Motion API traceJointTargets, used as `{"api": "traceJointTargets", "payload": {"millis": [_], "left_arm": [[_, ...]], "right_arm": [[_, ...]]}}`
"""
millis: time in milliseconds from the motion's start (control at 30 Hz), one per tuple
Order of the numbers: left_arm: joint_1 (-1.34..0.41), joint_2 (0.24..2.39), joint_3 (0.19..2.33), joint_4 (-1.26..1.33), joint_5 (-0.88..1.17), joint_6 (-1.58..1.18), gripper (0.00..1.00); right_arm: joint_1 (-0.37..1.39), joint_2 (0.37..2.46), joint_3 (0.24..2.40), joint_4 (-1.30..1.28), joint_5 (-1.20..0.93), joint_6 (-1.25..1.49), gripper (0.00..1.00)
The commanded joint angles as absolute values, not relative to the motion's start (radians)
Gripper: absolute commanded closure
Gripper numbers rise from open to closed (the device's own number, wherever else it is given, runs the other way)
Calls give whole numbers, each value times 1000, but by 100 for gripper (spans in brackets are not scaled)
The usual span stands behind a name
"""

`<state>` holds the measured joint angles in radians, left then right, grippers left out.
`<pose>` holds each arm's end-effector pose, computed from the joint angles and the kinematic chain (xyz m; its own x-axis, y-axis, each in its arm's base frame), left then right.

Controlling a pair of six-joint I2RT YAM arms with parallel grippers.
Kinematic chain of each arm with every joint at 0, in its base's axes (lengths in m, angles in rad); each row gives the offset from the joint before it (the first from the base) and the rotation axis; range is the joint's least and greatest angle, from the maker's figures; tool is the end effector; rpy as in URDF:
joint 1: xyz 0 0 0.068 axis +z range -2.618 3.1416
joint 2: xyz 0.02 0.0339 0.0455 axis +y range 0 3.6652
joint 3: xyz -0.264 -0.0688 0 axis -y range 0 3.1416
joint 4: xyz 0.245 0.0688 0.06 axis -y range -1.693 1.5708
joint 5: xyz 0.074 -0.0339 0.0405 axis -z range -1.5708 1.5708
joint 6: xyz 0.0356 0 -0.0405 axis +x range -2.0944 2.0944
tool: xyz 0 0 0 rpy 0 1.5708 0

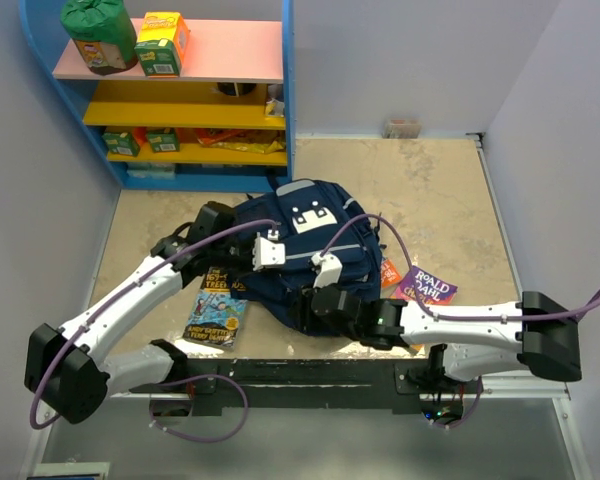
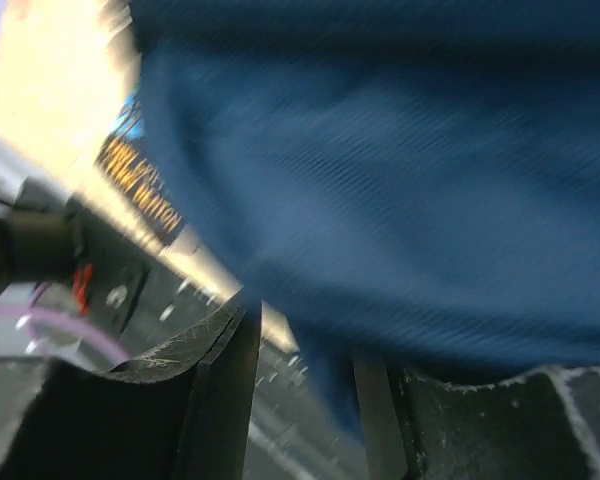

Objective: Pack the student bag
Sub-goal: Adjust the student bag at the center of the board.

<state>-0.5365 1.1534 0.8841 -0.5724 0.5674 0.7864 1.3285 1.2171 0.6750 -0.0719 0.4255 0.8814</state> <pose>0.1917 -0.1363 0.2699 0.0701 0.6528 -0.7543 0.9756 0.1129 0.1884 0.0758 0.2454 0.2248 -0.7078 0.0656 -0.7034 -0.4043 0.7789 0.4794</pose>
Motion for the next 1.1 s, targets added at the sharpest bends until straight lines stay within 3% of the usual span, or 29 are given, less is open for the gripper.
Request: {"api": "traceJointTargets", "payload": {"millis": [0,333,600,733,900,1067], "left_arm": [[-520,1068,894,-670,538,730,100],[-549,1141,879,-585,586,664,100],[-630,1270,870,-457,577,650,100],[-664,1333,890,-422,571,644,100],[-667,1385,925,-388,535,614,100],[-669,1405,943,-345,517,562,100]], "right_arm": [[1169,1276,693,-134,531,743,55],[1104,1414,782,-55,535,581,54],[1100,1128,689,-222,546,803,55],[1120,982,657,-252,474,828,46],[1141,939,660,-333,449,885,37],[1186,928,646,-315,474,966,37]]}}
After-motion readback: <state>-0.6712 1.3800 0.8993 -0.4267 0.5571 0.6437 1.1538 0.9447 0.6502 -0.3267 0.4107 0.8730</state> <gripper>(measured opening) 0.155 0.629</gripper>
